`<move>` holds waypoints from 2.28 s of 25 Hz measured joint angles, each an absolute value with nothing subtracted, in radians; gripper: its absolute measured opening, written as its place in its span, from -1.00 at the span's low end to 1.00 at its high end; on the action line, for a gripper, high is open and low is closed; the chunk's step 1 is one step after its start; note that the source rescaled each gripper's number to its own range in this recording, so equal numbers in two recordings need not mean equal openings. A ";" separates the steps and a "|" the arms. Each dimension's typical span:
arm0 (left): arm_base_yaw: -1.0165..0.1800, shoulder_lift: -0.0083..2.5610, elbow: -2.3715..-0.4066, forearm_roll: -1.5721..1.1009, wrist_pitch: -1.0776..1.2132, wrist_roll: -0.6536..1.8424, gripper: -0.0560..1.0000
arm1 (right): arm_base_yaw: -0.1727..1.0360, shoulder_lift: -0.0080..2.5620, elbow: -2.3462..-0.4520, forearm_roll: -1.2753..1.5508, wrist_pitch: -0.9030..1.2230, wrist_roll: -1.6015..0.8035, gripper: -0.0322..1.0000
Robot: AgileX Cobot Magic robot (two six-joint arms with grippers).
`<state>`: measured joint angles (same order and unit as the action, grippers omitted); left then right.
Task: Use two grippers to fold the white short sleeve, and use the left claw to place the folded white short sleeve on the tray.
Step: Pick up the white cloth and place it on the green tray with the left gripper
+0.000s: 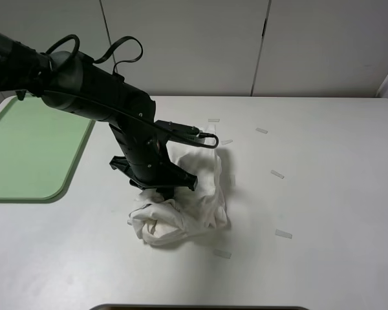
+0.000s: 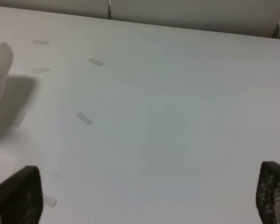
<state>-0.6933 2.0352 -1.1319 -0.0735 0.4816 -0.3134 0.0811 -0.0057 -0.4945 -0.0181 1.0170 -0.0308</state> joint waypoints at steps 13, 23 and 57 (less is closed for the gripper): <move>-0.627 2.039 -1.221 0.114 0.694 -0.313 -0.41 | 0.081 -0.006 -0.495 -0.018 1.017 -0.031 1.00; -0.478 1.938 -1.237 0.227 0.775 -0.273 -0.42 | 0.081 -0.006 -0.495 -0.018 1.017 -0.031 1.00; 0.159 1.928 -1.237 0.231 0.565 0.345 -0.43 | 0.081 -0.006 -0.495 -0.018 1.017 -0.031 1.00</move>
